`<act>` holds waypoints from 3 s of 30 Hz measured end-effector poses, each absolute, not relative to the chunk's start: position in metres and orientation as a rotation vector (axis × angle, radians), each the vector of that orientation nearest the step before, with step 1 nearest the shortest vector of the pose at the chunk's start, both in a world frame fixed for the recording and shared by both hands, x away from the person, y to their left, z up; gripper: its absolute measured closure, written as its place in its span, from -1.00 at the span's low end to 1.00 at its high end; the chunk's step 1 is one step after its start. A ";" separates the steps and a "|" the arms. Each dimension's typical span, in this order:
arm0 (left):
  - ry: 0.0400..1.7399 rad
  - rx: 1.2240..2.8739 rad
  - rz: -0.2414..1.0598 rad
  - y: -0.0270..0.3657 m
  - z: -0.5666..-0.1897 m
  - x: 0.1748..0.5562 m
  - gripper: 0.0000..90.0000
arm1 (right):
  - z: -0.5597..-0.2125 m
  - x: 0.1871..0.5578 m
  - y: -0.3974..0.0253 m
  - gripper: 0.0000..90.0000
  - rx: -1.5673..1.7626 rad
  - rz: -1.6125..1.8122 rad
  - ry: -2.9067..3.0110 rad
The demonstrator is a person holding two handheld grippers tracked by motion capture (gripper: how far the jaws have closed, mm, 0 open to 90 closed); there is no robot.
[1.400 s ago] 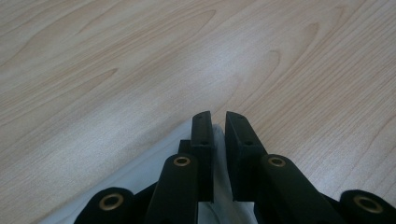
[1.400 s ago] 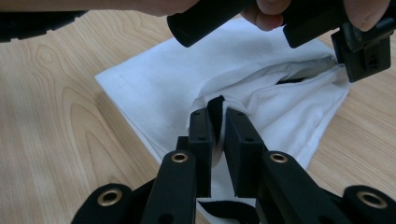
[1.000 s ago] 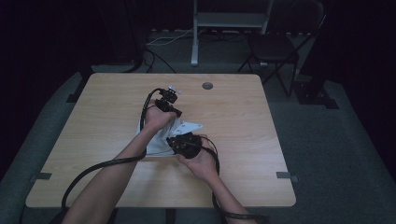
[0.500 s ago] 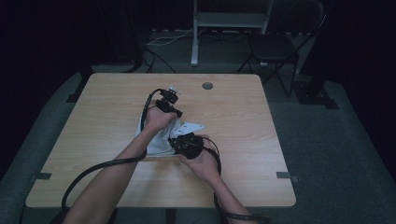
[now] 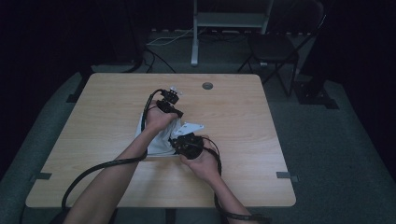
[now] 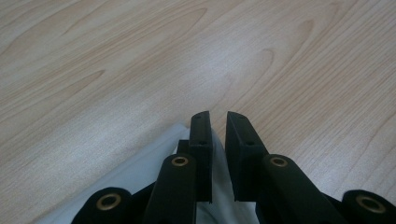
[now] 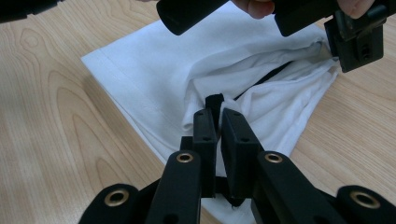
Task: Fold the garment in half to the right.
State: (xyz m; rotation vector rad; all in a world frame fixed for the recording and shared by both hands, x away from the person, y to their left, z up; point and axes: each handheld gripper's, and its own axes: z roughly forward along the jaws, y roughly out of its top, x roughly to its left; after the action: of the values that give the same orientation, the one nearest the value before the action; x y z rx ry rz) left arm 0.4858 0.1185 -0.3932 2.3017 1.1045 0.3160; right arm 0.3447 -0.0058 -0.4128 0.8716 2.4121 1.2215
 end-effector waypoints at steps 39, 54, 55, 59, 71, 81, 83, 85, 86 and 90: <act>1.102 2.304 0.307 0.114 -0.397 0.486 0.80 | -0.409 0.350 -0.020 0.56 0.963 1.181 2.389; 1.106 2.283 0.309 0.115 -0.393 0.487 0.70 | -0.416 0.351 -0.021 0.62 0.969 1.111 2.446; 1.103 2.285 0.308 0.115 -0.393 0.487 0.69 | -0.415 0.351 -0.021 0.60 0.969 1.116 2.441; 1.109 2.264 0.313 0.115 -0.391 0.487 0.59 | -0.413 0.351 -0.022 0.53 0.978 1.123 2.422; 1.161 2.226 0.372 0.137 -0.375 0.490 0.35 | -0.403 0.352 -0.031 0.33 1.031 1.227 2.383; 1.118 2.292 0.375 0.136 -0.379 0.486 0.38 | -0.402 0.350 -0.019 0.29 0.986 1.264 2.437; 1.101 2.315 0.370 0.133 -0.381 0.485 0.39 | -0.404 0.350 -0.017 0.29 0.985 1.246 2.461; 1.094 2.329 0.351 0.131 -0.383 0.484 0.42 | -0.407 0.349 -0.014 0.37 0.976 1.229 2.486; 1.095 2.339 0.342 0.130 -0.385 0.485 0.42 | -0.409 0.349 -0.013 0.49 0.960 1.224 2.505; 1.096 2.357 0.326 0.128 -0.391 0.484 0.47 | -0.413 0.348 -0.011 0.76 0.924 1.199 2.534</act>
State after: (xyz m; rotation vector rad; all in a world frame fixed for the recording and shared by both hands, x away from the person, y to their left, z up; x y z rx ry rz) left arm 0.4841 0.1276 -0.3908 2.3572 1.0956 0.3260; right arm 0.3476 -0.0113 -0.4132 0.9236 2.5341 1.1992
